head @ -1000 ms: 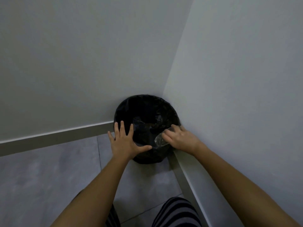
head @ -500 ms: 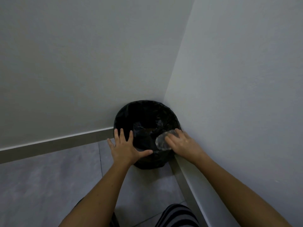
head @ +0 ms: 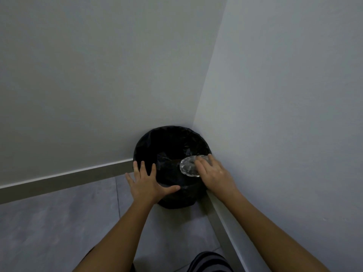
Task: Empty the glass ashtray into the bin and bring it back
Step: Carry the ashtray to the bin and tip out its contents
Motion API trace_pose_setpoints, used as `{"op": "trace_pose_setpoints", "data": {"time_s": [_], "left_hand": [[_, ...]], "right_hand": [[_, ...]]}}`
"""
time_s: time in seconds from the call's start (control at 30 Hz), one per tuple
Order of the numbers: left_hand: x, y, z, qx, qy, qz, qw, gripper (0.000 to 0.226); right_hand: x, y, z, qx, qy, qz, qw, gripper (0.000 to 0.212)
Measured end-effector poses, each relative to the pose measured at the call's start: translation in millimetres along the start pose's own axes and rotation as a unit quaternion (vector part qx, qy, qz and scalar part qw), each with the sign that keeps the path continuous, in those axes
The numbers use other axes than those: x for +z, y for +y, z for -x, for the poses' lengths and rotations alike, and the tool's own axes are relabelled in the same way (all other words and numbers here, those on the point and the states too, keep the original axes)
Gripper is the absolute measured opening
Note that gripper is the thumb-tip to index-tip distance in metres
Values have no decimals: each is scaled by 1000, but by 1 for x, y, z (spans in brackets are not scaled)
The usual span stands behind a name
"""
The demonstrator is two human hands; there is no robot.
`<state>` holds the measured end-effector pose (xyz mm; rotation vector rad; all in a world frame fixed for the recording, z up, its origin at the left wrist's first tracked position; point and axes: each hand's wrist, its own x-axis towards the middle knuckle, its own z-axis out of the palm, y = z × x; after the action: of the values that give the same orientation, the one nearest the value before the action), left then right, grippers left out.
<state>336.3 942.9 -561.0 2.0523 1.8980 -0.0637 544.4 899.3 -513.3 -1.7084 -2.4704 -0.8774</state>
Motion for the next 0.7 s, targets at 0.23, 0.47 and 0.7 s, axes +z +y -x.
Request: {"op": "trace_pose_setpoints", "data": {"time_s": [0.23, 0.47, 0.7], "left_hand": [[-4, 3, -5, -12, 24, 30, 999, 131], [-25, 5, -7, 38, 52, 63, 996, 136], [-45, 36, -5, 181, 78, 123, 973, 138]], "right_hand": [[-6, 7, -13, -7, -31, -17, 999, 28], [-22, 29, -59, 413, -104, -515, 744, 21], [-40, 37, -52, 430, -111, -659, 607, 13]]}}
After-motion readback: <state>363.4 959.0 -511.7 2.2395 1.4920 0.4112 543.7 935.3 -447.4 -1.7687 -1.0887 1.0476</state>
